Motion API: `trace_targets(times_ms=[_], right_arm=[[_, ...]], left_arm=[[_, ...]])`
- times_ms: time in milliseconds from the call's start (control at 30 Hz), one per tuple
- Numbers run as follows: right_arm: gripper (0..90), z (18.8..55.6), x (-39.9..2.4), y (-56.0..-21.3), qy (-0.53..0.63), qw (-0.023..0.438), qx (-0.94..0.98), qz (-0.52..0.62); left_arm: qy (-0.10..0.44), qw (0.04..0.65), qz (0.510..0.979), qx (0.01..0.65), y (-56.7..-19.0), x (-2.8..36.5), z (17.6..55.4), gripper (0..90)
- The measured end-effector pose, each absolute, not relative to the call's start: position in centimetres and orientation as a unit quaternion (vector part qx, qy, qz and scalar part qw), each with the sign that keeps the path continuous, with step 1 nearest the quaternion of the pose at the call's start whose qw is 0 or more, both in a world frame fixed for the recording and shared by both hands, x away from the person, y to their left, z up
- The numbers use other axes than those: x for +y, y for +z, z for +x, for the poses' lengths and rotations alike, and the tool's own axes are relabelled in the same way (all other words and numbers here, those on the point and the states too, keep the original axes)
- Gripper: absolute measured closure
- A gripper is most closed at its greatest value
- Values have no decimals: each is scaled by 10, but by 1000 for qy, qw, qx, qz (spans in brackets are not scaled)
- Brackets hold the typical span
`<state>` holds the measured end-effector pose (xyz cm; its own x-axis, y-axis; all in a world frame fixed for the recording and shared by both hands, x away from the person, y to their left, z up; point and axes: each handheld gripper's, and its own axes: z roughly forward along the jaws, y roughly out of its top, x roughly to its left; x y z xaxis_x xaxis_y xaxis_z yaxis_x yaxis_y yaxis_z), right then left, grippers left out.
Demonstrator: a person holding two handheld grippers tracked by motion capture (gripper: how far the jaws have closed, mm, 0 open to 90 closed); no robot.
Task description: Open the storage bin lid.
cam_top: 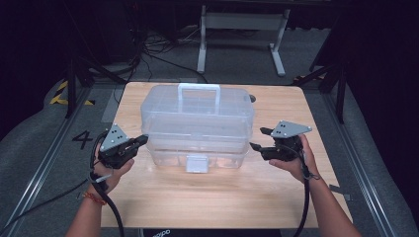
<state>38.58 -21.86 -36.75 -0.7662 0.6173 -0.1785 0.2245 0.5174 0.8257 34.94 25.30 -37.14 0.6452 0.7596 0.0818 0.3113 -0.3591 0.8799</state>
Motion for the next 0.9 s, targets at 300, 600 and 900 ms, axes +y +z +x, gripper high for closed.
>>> trace_targets(times_ms=[300,600,900], right_arm=[[394,395,-216,-375,437,250,824,260],[412,400,-212,-375,463,261,805,261],[416,401,-211,-374,469,272,796,269]], left_arm=[[248,445,792,337,-368,253,352,896],[246,447,791,337,-368,254,353,883],[250,452,784,344,-370,257,351,825]])
